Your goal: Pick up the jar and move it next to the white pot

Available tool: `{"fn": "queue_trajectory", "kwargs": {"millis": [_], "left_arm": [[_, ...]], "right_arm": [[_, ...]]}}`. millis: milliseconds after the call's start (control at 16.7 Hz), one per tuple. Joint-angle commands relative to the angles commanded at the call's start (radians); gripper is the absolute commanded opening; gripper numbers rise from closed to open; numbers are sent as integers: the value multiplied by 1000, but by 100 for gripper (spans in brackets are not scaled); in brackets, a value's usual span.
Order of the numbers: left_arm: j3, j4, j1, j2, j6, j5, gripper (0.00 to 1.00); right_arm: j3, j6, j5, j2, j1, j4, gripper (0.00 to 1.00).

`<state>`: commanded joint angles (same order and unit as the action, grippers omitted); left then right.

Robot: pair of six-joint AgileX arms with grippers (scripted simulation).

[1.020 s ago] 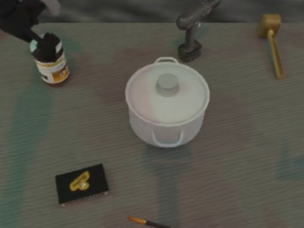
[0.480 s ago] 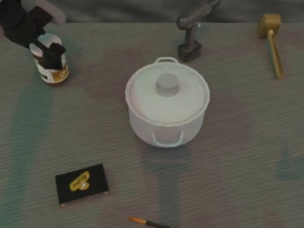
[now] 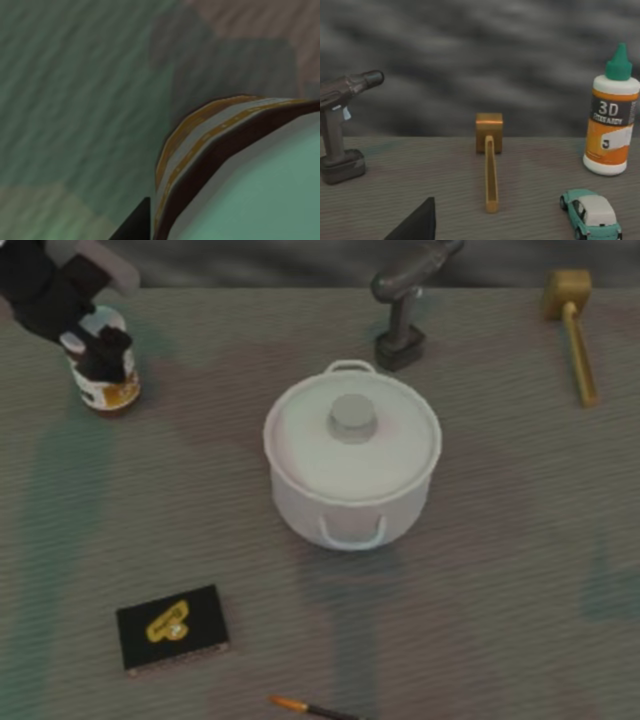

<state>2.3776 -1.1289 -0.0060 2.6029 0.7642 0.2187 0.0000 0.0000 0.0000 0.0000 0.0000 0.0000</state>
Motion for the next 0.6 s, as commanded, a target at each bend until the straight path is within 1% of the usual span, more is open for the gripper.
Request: {"fn": "queue_trajectory", "kwargs": {"millis": [240,300,600], "left_arm": [[0,0,0,0,0,0,2],[0,0,0,0,0,0,0],[0,0,0,0,0,0,0]], "right_arm": [[0,0,0,0,0,0,100],[0,0,0,0,0,0,100],[0,0,0,0,0,0,100]]}}
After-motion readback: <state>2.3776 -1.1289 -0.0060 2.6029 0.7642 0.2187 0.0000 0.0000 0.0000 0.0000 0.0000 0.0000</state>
